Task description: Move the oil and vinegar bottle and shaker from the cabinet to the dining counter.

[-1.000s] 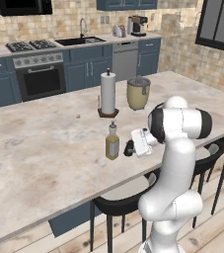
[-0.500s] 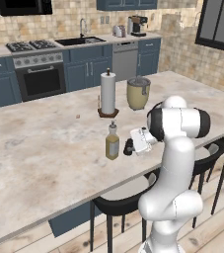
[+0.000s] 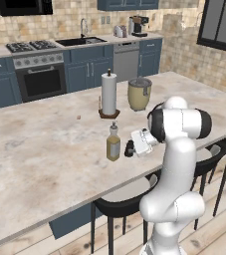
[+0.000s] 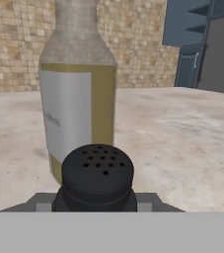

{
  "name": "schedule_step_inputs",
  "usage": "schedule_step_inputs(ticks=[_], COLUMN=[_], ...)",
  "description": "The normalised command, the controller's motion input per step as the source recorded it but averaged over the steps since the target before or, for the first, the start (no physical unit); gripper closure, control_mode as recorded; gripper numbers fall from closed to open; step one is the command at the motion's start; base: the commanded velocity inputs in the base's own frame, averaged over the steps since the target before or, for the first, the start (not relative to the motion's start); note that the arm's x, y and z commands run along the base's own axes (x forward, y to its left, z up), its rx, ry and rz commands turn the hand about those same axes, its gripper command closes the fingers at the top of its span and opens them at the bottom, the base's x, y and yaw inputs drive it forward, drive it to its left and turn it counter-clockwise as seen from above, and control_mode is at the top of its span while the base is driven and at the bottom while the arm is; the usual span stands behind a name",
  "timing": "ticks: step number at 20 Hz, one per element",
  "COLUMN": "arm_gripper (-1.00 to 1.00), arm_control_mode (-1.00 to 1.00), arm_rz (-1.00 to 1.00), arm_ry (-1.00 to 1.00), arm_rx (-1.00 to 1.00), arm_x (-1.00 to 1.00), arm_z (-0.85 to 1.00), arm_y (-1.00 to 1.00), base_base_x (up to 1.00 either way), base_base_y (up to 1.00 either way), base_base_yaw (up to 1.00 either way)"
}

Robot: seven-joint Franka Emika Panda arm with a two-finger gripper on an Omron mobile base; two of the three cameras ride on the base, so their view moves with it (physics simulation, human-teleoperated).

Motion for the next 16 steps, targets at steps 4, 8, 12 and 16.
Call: schedule_step_inputs(ticks=[4,8,12,16], arm_gripper=[1.0,1.0,1.0,1.0], arm_control_mode=[-1.0,-1.0,-1.0,-1.0], arm_rz=[0.0,0.0,0.0,0.0], arm_ry=[0.0,0.0,0.0,0.0], arm_rx=[-0.02,-0.01,0.0,0.0], arm_x=[0.0,0.0,0.0,0.0], arm_z=[-0.18,-0.14,-0.12,-0.14], arm_y=[0.04,0.01,0.0,0.0], base_base_x=[0.0,0.0,0.0,0.0], base_base_y=[0.0,0.0,0.0,0.0], base_base_yaw=[0.0,0.0,0.0,0.0])
